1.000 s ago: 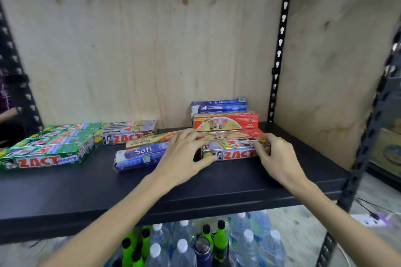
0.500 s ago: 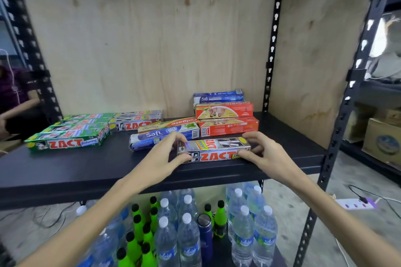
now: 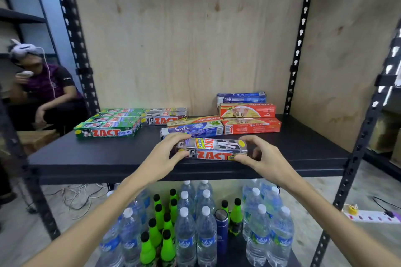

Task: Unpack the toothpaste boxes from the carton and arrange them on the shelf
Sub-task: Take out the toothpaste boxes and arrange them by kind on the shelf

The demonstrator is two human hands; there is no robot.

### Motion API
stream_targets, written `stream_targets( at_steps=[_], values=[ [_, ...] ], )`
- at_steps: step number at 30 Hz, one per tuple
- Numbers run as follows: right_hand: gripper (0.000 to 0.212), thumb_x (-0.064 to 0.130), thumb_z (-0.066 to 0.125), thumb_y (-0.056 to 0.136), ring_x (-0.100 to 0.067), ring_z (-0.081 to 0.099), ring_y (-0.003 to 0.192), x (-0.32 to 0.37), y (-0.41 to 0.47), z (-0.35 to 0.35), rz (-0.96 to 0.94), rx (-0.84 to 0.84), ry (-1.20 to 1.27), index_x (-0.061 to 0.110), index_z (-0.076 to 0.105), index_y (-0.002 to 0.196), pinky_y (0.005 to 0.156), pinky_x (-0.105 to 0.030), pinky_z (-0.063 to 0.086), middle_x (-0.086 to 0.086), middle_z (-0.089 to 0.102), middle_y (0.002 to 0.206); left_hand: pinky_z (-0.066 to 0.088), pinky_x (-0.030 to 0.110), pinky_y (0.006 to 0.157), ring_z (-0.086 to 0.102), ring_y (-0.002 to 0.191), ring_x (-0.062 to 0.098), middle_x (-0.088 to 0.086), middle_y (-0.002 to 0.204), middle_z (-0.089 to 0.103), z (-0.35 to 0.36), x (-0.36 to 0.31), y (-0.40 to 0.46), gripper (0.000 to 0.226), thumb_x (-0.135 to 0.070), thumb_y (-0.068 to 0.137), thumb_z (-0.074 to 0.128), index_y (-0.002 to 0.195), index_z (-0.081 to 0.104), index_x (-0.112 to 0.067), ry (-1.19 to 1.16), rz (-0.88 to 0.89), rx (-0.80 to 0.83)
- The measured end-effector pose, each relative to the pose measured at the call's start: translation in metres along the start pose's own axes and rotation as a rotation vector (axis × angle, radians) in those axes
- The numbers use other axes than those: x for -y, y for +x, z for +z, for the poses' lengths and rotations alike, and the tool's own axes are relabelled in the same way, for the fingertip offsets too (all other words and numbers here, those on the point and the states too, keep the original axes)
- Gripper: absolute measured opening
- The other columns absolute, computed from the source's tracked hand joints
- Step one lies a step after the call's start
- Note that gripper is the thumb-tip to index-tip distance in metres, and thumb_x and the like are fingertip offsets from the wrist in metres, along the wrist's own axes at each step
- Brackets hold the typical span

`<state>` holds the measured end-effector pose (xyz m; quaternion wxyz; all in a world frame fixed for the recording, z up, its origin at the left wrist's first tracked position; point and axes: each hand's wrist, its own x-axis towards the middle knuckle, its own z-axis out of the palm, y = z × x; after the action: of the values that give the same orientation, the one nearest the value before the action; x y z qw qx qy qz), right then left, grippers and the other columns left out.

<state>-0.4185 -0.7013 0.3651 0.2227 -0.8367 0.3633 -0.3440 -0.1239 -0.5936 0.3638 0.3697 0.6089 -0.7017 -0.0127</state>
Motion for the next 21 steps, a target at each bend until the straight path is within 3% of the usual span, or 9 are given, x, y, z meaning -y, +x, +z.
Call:
stream_targets(
  at_steps=[3,6,9,12,14,16,18,21],
  values=[
    [0.048,0.059,0.073,0.077,-0.006,0.051,0.075,0.007,-0.006,0.003,-0.001,-0.018,0.014,0.038,0.057,0.116,0.063,-0.016,0.043,0.017,0.062,0.093,0.034,0.032,0.115,0.039,0.136,0.003,-0.01,0.145,0.045,0.003,0.0,-0.001,0.042,-0.027,0.098,0.06,0.14,0.054,-0.027,0.033,-0.044,-0.067],
    [0.049,0.065,0.074,0.071,-0.001,0.051,0.079,0.014,-0.015,0.01,0.007,-0.064,0.059,0.037,0.061,0.109,0.068,-0.015,0.042,0.015,0.064,0.096,0.035,0.027,0.11,0.042,0.13,0.007,-0.009,0.133,0.043,0.016,-0.016,-0.012,0.035,-0.03,0.094,0.065,0.128,0.058,-0.027,0.013,-0.101,-0.266],
    [0.051,0.077,0.065,0.069,-0.001,0.053,0.088,0.021,-0.024,0.028,-0.019,-0.132,0.011,0.039,0.066,0.104,0.081,-0.027,0.044,0.015,0.06,0.09,0.043,0.033,0.103,0.052,0.115,0.007,-0.015,0.114,0.052,0.034,-0.04,-0.03,0.023,-0.039,0.092,0.065,0.112,0.06,-0.028,-0.049,-0.148,-0.392],
    [0.057,0.081,0.059,0.071,-0.003,0.051,0.096,0.035,-0.033,0.046,-0.004,-0.199,0.023,0.039,0.068,0.108,0.091,-0.035,0.044,0.016,0.056,0.091,0.042,0.036,0.107,0.052,0.121,0.002,-0.019,0.122,0.058,0.05,-0.061,-0.043,0.035,-0.05,0.096,0.054,0.123,0.061,-0.03,-0.171,-0.164,-0.326],
    [0.053,0.076,0.048,0.082,-0.003,0.05,0.099,0.046,-0.04,0.057,-0.026,-0.194,0.036,0.037,0.067,0.113,0.094,-0.038,0.043,0.017,0.054,0.094,0.037,0.034,0.112,0.046,0.129,-0.001,-0.027,0.129,0.055,0.052,-0.071,-0.05,0.037,-0.054,0.099,0.046,0.131,0.056,-0.038,-0.286,-0.159,-0.282],
    [0.037,0.059,0.039,0.098,-0.004,0.051,0.099,0.056,-0.046,0.066,-0.071,-0.148,0.087,0.037,0.066,0.112,0.094,-0.04,0.042,0.017,0.054,0.094,0.033,0.025,0.111,0.042,0.131,-0.007,-0.039,0.127,0.052,0.046,-0.075,-0.054,0.027,-0.058,0.099,0.042,0.125,0.049,-0.055,-0.391,-0.151,-0.207],
    [0.032,0.044,0.037,0.105,-0.007,0.054,0.1,0.063,-0.048,0.071,-0.102,-0.09,0.163,0.033,0.067,0.106,0.092,-0.038,0.043,0.014,0.057,0.094,0.034,0.017,0.105,0.042,0.126,-0.015,-0.041,0.124,0.051,0.036,-0.071,-0.053,0.029,-0.069,0.091,0.045,0.118,0.043,-0.063,-0.383,-0.156,-0.127],
    [0.027,0.026,0.045,0.104,-0.004,0.058,0.1,0.066,-0.045,0.073,-0.105,-0.02,0.271,0.024,0.069,0.118,0.086,-0.02,0.043,0.011,0.06,0.103,0.038,0.031,0.106,0.047,0.121,-0.005,-0.029,0.122,0.054,0.022,-0.052,-0.046,0.058,-0.084,0.077,0.049,0.126,0.046,-0.053,-0.129,-0.177,-0.05]
  ],
)
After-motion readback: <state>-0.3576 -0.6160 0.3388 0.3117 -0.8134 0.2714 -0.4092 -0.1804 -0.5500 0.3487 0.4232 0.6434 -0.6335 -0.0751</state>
